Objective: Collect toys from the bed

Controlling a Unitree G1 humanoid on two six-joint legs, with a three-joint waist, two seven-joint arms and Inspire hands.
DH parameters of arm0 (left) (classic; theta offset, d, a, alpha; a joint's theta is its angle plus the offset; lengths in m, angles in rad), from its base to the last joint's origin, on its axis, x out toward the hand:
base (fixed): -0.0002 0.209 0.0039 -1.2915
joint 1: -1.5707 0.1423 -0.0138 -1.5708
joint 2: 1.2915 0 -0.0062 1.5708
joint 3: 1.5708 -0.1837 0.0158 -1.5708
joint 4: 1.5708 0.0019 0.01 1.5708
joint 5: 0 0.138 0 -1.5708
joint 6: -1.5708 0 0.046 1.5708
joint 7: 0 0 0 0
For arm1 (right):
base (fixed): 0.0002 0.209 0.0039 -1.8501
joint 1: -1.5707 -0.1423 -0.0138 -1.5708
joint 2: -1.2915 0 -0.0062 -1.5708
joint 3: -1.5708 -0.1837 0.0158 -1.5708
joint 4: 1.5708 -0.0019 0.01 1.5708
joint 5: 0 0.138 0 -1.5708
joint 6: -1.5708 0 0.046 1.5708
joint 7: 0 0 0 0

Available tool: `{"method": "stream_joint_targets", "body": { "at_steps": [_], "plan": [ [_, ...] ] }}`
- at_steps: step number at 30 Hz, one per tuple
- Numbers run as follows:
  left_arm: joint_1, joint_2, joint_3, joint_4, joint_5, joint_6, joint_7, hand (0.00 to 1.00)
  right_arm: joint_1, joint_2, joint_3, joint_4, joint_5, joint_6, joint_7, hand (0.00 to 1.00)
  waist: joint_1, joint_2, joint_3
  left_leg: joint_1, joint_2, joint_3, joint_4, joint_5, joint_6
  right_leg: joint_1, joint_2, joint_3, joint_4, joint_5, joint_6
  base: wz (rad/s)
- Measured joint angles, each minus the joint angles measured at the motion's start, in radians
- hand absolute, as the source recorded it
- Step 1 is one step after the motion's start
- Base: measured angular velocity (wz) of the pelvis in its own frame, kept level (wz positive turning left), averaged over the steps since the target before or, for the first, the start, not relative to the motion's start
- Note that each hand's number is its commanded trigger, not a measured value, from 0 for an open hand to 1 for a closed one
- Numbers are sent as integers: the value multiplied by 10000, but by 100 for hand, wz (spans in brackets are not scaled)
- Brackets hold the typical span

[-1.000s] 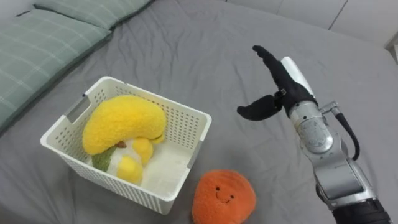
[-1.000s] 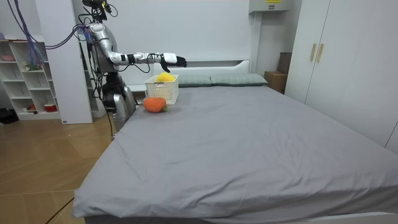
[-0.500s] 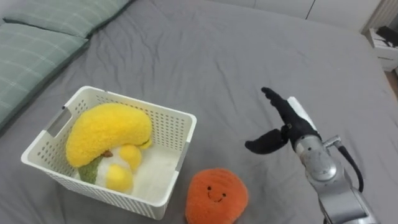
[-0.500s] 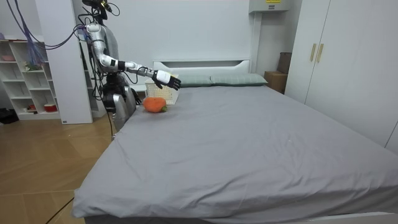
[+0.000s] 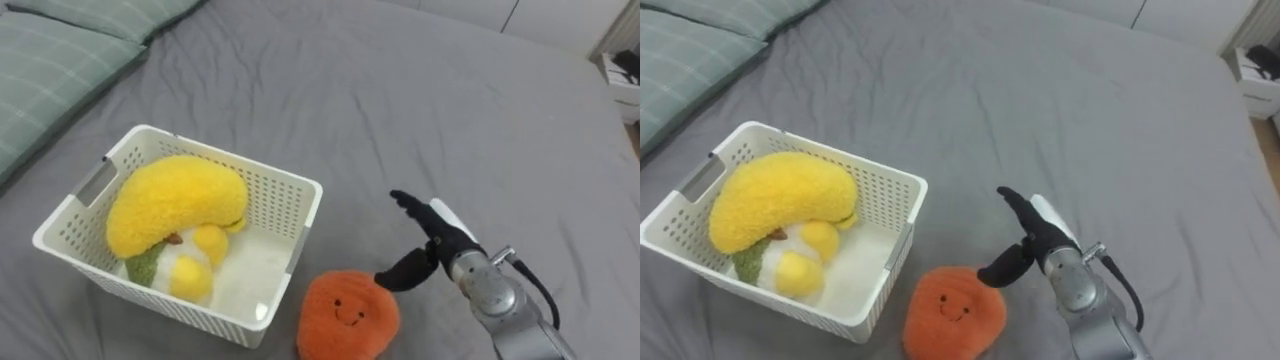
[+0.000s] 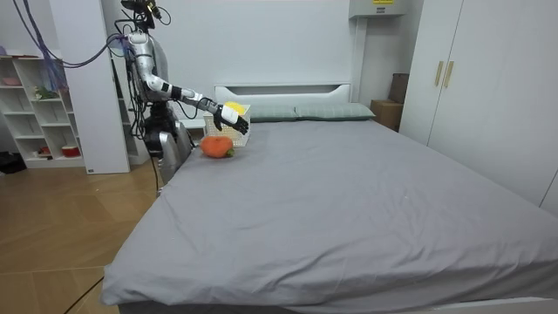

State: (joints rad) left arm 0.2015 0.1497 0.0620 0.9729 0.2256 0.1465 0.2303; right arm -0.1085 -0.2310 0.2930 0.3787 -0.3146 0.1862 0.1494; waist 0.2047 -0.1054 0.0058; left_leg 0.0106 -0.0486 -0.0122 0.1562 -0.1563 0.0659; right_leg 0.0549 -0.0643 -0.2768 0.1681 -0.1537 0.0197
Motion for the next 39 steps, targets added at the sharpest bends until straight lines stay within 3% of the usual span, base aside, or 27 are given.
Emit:
{"method": "stream_joint_targets", "body": {
  "at_steps": [4,6,9,11,15,16,17,18,19,26,32,39],
  "plan": [
    [-124,-22,-268,394,-278,90,23,0,-331,57,363,714,23,8,204,0,297,24,68,-448,6,-17,122,-2,-6,-388,3,-32,21,40,-42,3],
    [-260,-25,-331,465,-410,146,29,0,-532,195,464,1133,26,12,354,0,357,-65,15,-825,25,-30,211,23,-36,-704,7,-124,33,77,-89,5],
    [-514,-12,-668,488,-1178,140,54,0,-859,425,816,1841,30,-108,482,0,460,-72,88,-1229,25,-92,334,79,-54,-1061,9,-260,22,115,-116,11],
    [-739,-35,-705,549,-1377,21,50,0,-1174,598,1042,2513,-84,-129,581,0,511,-45,191,-1408,18,-192,339,84,-58,-1171,9,-367,5,114,-115,11],
    [-1053,-30,-711,686,-1568,-146,46,0,-1704,791,1278,3080,-137,-288,727,2,519,-77,206,-1739,22,-209,355,95,-73,-1549,9,-402,9,114,-115,1],
    [-1126,-30,-709,684,-1573,-164,40,0,-1835,846,1286,3318,-134,-332,729,41,521,-80,207,-1805,21,-210,355,95,-72,-1614,6,-441,5,113,-115,0],
    [-1184,-29,-709,684,-1574,-184,34,0,-1912,881,1292,3486,-122,-354,729,74,526,-84,204,-1854,20,-213,351,95,-72,-1659,-1,-537,1,113,-114,0],
    [-1206,-28,-708,683,-1574,-210,34,0,-1942,894,1295,3549,-108,-359,729,96,528,-93,198,-1895,19,-210,347,95,-72,-1698,-4,-568,2,113,-114,0],
    [-1255,-28,-714,680,-1596,-248,34,0,-2029,898,1362,3638,-76,-375,727,100,524,-112,202,-1964,18,-201,342,95,-72,-1781,-5,-575,-1,113,-114,0],
    [-1481,-12,-872,1105,-1979,-432,28,0,-2702,938,1671,5019,-71,-671,129,100,580,-236,202,-2015,-11,-495,405,95,-72,-1705,-12,-868,-15,114,-115,9],
    [-1339,107,-970,1254,-1917,-435,28,0,-2747,1053,1631,5499,-210,-753,-219,100,920,-275,214,-2075,-31,-705,471,90,-83,-1634,-9,-1098,-18,113,-114,12],
    [-1088,115,-1056,1174,-1864,-419,23,0,-2395,1063,1435,5266,-390,-887,-372,100,964,-265,219,-2012,-58,-718,499,89,-82,-1548,-34,-1118,-18,113,-113,1]
  ]
}}
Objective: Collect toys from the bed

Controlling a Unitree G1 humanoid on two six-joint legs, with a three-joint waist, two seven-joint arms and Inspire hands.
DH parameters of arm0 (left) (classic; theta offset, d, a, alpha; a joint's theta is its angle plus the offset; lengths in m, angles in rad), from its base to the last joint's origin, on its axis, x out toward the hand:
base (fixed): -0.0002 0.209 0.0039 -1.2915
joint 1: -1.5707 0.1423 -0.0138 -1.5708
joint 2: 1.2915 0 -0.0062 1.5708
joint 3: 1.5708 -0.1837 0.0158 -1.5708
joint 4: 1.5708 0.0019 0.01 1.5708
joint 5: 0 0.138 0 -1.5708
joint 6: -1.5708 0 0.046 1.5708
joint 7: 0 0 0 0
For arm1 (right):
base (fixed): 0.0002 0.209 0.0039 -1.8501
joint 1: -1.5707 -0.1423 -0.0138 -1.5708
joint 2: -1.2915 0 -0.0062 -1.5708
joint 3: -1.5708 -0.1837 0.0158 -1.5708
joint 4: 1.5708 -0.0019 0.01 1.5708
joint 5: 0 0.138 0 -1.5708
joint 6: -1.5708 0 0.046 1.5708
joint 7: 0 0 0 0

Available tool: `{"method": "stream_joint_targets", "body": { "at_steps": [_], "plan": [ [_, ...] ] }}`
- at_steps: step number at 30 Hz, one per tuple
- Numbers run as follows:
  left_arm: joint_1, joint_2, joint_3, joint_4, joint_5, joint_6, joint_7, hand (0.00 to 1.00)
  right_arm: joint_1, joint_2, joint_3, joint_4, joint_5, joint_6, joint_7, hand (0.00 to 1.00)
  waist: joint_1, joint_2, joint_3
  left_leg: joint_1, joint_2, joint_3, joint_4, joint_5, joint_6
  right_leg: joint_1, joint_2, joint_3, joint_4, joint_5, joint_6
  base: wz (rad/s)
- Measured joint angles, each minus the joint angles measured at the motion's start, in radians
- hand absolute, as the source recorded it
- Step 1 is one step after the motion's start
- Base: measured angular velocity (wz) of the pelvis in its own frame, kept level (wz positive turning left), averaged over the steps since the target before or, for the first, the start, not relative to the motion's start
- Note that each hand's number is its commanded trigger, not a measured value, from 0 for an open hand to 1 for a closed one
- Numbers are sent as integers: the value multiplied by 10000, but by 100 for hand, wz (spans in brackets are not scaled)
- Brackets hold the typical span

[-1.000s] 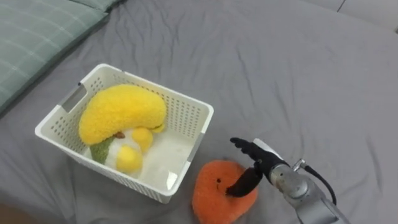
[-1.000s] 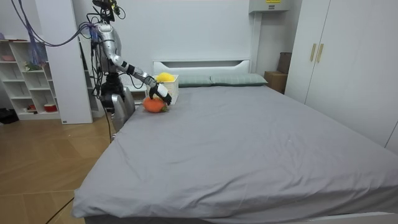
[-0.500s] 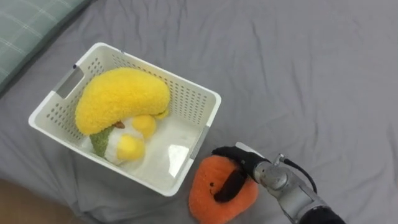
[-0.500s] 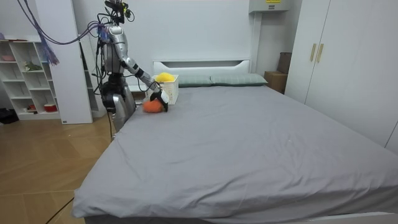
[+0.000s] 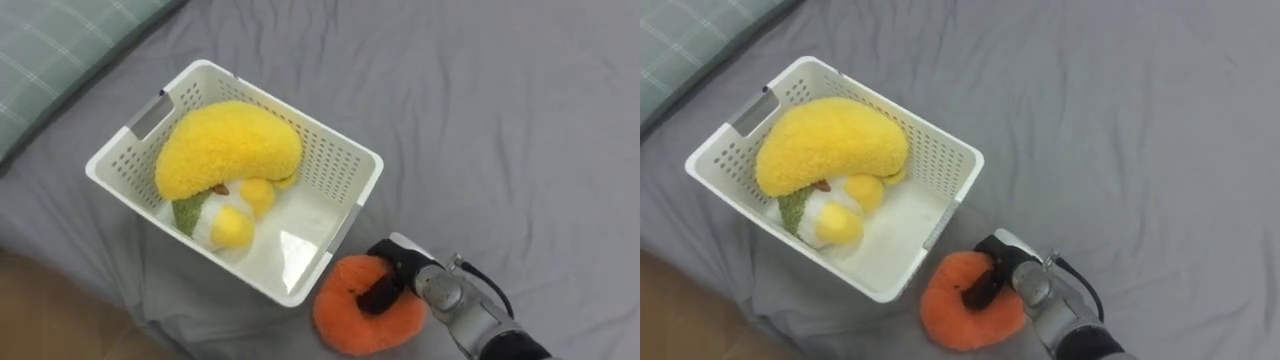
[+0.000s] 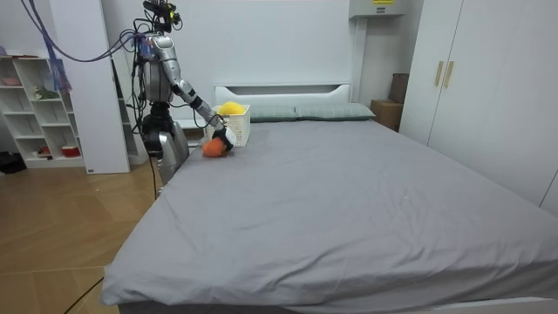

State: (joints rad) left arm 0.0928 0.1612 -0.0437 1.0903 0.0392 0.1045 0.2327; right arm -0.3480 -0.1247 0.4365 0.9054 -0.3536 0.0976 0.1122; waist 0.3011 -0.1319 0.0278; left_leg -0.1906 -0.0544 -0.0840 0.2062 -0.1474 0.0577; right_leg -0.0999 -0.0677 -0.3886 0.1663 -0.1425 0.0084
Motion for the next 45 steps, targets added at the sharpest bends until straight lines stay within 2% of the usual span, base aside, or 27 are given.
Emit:
{"method": "stream_joint_targets", "body": {
  "at_steps": [3,6,8,13,14,17,20,21,22,26,28,34,45],
  "plan": [
    [77,8,74,-162,-3,-9,-72,0,525,-118,-173,-1073,-411,48,93,100,-67,59,32,202,5,48,-50,-5,8,175,-1,54,-33,-1,2,-3],
    [56,10,377,-165,-14,9,-101,0,689,-413,-277,-1789,-759,2,127,100,-315,178,56,488,-23,70,-109,-5,9,482,8,188,-173,-8,19,-6],
    [31,-6,669,-162,-65,-27,-82,0,858,-829,-498,-2628,-923,80,179,100,-473,295,23,808,5,248,-253,-3,11,655,14,378,-163,-19,36,-20],
    [-7,-53,1015,-141,-75,-38,12,0,1024,-1211,-773,-3856,-900,155,136,100,-626,402,-54,1346,77,532,-439,-10,6,996,78,718,-160,-19,36,-21],
    [-7,-92,1015,-240,-70,-33,14,0,1093,-1260,-826,-4252,-989,227,182,100,-781,414,-83,1378,78,548,-437,-12,7,1012,79,733,-160,-18,35,-5],
    [104,-266,1084,-548,-60,-8,-7,0,1495,-1261,-1290,-5280,-1180,367,342,100,-847,521,-133,1599,75,610,-442,-22,23,1201,73,816,-157,-18,35,-6],
    [196,-287,1135,-538,-74,-15,-74,0,1678,-1264,-1565,-6003,-1194,531,382,100,-864,608,-149,1992,95,694,-576,-27,29,1505,83,894,-160,-22,42,-10],
    [183,-292,1186,-540,-69,-14,-74,0,1686,-1263,-1590,-6101,-1221,537,390,100,-880,619,-168,2031,97,709,-586,-28,30,1538,83,909,-157,-23,44,-11],
    [220,-292,1206,-537,-65,-14,-73,0,1685,-1263,-1662,-6256,-1284,545,436,100,-904,639,-234,2074,99,739,-591,-29,31,1560,84,948,-149,-23,44,-9],
    [491,-315,1428,-459,-52,-14,-67,0,1700,-1264,-1935,-6776,-1317,572,549,100,-994,716,-231,2354,98,825,-626,-33,39,1798,80,1060,-131,-23,44,-7],
    [619,-310,1686,-402,-25,-12,-70,0,1706,-1266,-2154,-7014,-1341,563,655,100,-1119,707,-235,2385,93,801,-617,-40,47,1867,65,1031,-131,-25,46,3],
    [813,-292,2184,-320,-23,22,-263,0,1697,-1394,-3087,-7318,-1650,564,506,100,-1178,657,-227,2357,76,815,-569,-59,73,1887,23,1011,-118,-32,58,1],
    [736,-283,2361,-446,239,-13,-499,0,1550,-1397,-3289,-9115,-1769,585,549,100,-1241,626,-225,2373,80,869,-577,-76,85,1859,27,1035,-114,-42,76,0]
  ]
}}
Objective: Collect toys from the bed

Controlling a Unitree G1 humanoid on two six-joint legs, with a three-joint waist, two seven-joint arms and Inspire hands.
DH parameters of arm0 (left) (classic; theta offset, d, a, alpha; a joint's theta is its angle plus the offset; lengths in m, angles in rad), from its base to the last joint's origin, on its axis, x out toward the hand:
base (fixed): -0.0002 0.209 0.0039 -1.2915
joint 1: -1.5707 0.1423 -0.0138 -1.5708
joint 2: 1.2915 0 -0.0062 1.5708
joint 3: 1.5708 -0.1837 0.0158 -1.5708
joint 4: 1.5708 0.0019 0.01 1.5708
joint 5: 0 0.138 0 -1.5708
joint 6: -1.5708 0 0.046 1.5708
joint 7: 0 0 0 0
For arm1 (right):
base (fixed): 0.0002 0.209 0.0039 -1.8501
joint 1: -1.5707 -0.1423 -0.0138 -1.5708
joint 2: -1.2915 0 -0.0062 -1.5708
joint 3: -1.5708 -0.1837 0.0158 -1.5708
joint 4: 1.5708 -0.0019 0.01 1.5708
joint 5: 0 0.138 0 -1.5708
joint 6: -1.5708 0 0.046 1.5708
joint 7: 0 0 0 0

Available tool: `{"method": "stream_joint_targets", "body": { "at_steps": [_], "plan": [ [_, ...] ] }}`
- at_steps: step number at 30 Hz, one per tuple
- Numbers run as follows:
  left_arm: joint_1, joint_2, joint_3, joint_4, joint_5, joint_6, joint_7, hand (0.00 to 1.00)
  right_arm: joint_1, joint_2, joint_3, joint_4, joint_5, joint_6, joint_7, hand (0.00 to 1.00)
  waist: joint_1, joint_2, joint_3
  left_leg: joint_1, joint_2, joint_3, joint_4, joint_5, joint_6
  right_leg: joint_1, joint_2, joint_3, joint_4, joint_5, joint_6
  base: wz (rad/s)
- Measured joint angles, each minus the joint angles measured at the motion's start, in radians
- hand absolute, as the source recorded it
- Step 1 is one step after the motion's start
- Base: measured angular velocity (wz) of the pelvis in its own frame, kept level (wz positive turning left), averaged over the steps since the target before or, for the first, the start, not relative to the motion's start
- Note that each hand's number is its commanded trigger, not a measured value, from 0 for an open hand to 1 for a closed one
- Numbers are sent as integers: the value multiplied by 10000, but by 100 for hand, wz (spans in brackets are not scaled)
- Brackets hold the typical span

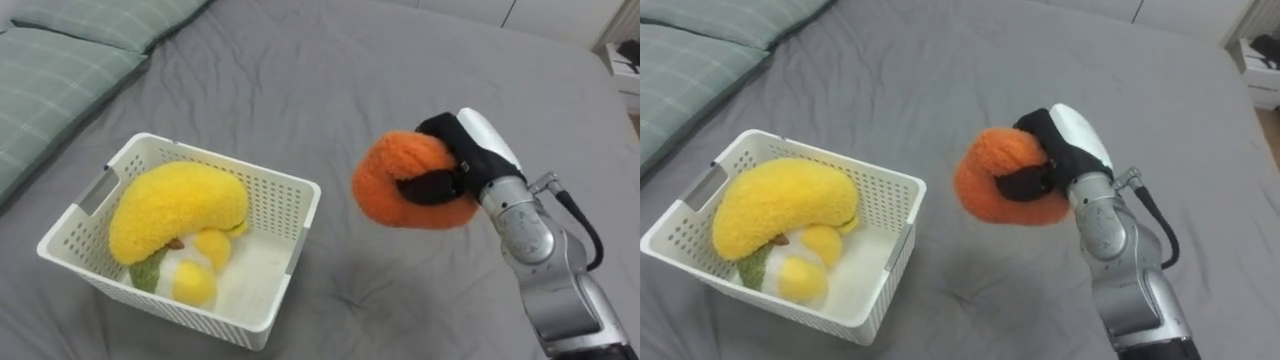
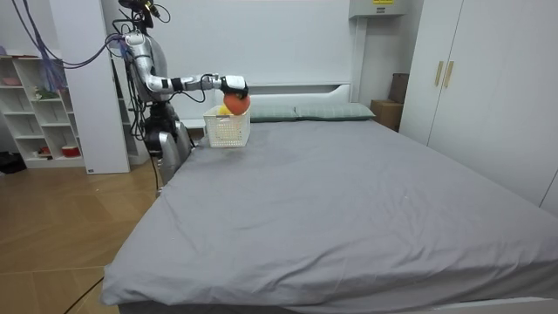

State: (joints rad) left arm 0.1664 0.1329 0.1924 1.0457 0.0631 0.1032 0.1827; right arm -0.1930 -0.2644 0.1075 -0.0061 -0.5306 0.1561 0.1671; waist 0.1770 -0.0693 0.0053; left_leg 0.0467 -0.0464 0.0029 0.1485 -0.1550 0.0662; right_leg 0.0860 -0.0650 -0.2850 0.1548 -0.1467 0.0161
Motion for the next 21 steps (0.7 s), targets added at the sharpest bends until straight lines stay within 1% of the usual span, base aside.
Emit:
{"method": "stream_joint_targets", "body": {
  "at_steps": [1,3,5,7,9,10,11,12,14,15,16,17,18,19,20,21],
  "plan": [
    [-2,-8,-4,-3,141,1,-3,0,-166,1,-3,-16,42,5,2,100,11,-8,5,-1,-2,-3,-1,-2,3,2,-2,-13,0,1,2,0],
    [-6,-5,-8,-14,208,11,-3,0,-427,2,47,-18,87,160,7,100,143,-28,13,10,-4,-20,-4,-5,4,7,19,19,0,1,2,0],
    [-2,33,-7,-20,313,29,7,0,-771,8,161,-25,271,300,125,100,283,-111,61,-1,-3,-93,-20,-16,-9,17,48,46,-1,1,2,4],
    [23,73,-7,21,315,87,6,0,-973,15,314,-106,261,394,301,100,401,-190,84,-34,0,-149,12,-25,-22,15,60,9,-4,1,3,9],
    [26,110,-8,86,451,190,6,0,-1094,22,455,-174,71,503,389,100,568,-293,57,-116,-9,-248,36,-32,-26,-3,50,-162,-16,0,3,15],
    [21,133,-8,88,642,241,6,0,-1097,23,637,-358,-166,658,472,100,732,-356,48,-146,-12,-291,64,-32,-27,-18,51,-208,-27,0,3,15],
    [38,134,-7,127,772,310,5,0,-1098,36,779,-501,-281,682,626,100,834,-397,35,-184,-18,-339,98,-32,-27,-24,45,-253,-37,0,3,13],
    [53,129,-7,137,856,364,3,0,-1102,48,844,-559,-279,702,680,100,964,-405,36,-189,-18,-348,105,-33,-25,-24,41,-308,-37,0,3,9],
    [55,126,-11,139,1063,552,-8,0,-1173,165,1105,-589,-284,866,739,100,1267,-407,36,-229,-38,-443,143,-46,-10,4,6,-524,-39,-2,7,12],
    [52,128,-14,131,1074,592,-7,0,-1191,199,1143,-588,-288,877,740,100,1328,-408,36,-272,-53,-510,179,-49,-6,4,-1,-594,-39,-3,9,29],
    [60,132,-17,133,1069,637,4,0,-1310,275,1278,-581,-271,963,738,91,1378,-408,37,-362,-88,-662,241,-47,-4,0,-25,-736,-39,-5,14,25],
    [65,131,-17,138,1069,696,27,0,-1487,314,1481,-519,-210,1016,732,74,1511,-403,44,-365,-113,-701,275,-46,-3,-11,-38,-756,-43,-18,33,20],
    [54,131,-16,137,1069,729,34,0,-1530,319,1549,-506,-170,1023,732,62,1576,-404,45,-369,-120,-711,283,-46,-3,-8,-44,-763,-44,-25,44,13],
    [52,126,-16,95,1064,772,43,0,-1593,322,1675,-478,-113,1029,732,48,1672,-398,50,-404,-139,-807,330,-47,-1,14,-54,-837,-44,-28,49,22],
    [42,122,-16,52,1057,810,47,0,-1675,322,1788,-422,-15,1046,733,6,1719,-413,61,-459,-169,-928,364,-47,-1,25,-68,-915,-42,-33,56,25],
    [33,121,-15,34,1058,828,50,0,-1703,322,1840,-402,24,1058,733,1,1763,-426,68,-508,-176,-957,375,-48,-1,20,-72,-942,-42,-38,64,25]
  ]
}}
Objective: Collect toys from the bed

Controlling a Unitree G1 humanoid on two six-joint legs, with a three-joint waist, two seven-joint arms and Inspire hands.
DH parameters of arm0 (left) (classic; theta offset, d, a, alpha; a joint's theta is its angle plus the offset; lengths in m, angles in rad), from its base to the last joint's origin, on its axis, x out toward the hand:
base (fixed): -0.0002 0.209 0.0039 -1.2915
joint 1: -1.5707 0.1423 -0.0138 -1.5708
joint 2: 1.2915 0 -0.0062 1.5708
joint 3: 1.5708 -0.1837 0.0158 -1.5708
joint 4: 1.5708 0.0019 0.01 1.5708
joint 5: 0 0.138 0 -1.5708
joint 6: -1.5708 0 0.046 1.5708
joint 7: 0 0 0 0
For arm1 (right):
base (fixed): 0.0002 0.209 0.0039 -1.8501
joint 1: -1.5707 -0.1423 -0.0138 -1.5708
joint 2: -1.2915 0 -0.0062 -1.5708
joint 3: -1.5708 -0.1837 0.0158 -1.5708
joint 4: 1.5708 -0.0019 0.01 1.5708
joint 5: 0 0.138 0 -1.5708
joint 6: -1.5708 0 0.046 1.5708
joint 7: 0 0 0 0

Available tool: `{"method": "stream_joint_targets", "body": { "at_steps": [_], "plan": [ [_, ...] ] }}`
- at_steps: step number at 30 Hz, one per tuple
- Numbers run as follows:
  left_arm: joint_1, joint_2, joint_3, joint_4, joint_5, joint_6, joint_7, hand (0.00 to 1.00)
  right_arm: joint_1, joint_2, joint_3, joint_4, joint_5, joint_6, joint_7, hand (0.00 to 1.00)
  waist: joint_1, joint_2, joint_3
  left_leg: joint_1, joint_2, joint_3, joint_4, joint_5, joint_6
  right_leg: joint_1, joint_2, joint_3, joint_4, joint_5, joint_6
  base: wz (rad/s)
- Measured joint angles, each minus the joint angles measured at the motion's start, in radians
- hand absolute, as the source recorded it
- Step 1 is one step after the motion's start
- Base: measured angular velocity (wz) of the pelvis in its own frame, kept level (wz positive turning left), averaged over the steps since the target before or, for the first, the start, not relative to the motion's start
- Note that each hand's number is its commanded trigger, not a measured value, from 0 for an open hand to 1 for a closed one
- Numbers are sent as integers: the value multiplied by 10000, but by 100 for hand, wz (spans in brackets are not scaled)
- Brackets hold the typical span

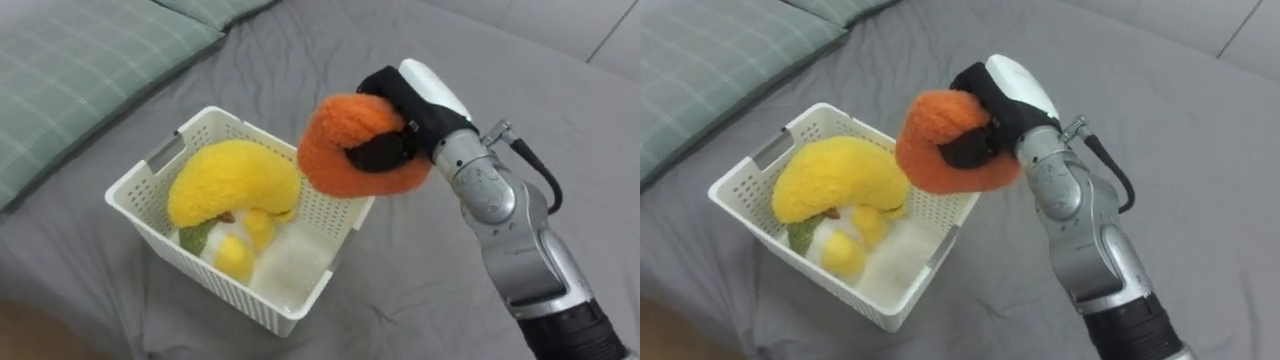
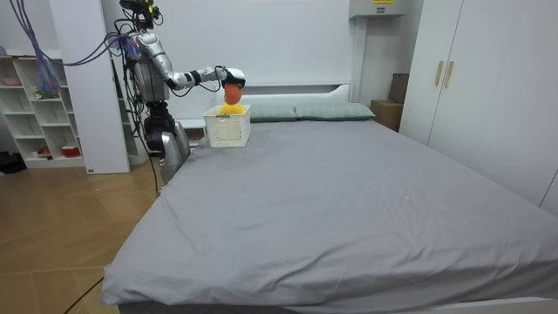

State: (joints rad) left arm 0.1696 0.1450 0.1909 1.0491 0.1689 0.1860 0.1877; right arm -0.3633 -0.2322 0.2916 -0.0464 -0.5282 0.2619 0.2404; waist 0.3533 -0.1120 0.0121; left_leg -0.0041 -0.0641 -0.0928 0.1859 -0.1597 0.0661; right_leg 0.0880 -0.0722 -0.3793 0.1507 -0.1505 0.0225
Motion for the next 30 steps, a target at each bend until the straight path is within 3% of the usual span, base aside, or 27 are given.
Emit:
{"method": "stream_joint_targets", "body": {
  "at_steps": [4,10,19,30],
  "plan": [
    [42,4,5,-311,6,134,79,0,-10,0,334,131,-127,33,6,0,286,-101,63,-198,-47,-219,113,3,-8,-30,-32,-138,12,-4,5,17],
    [51,-5,14,-556,1,181,-28,0,-89,3,782,576,-227,357,114,0,658,-144,60,-217,-122,-416,180,13,-2,63,-79,-382,19,-14,21,9],
    [185,37,26,-1089,-5,260,-39,0,-127,14,891,1137,-180,378,29,0,1135,-158,67,-231,-218,-637,194,55,7,130,-105,-420,-3,-43,68,8],
    [186,29,32,-1066,-6,323,-36,0,-127,-2,890,1142,-51,374,-4,0,1151,-200,62,-369,-254,-754,201,115,-8,3,-127,-504,1,-45,69,3]
  ]
}}
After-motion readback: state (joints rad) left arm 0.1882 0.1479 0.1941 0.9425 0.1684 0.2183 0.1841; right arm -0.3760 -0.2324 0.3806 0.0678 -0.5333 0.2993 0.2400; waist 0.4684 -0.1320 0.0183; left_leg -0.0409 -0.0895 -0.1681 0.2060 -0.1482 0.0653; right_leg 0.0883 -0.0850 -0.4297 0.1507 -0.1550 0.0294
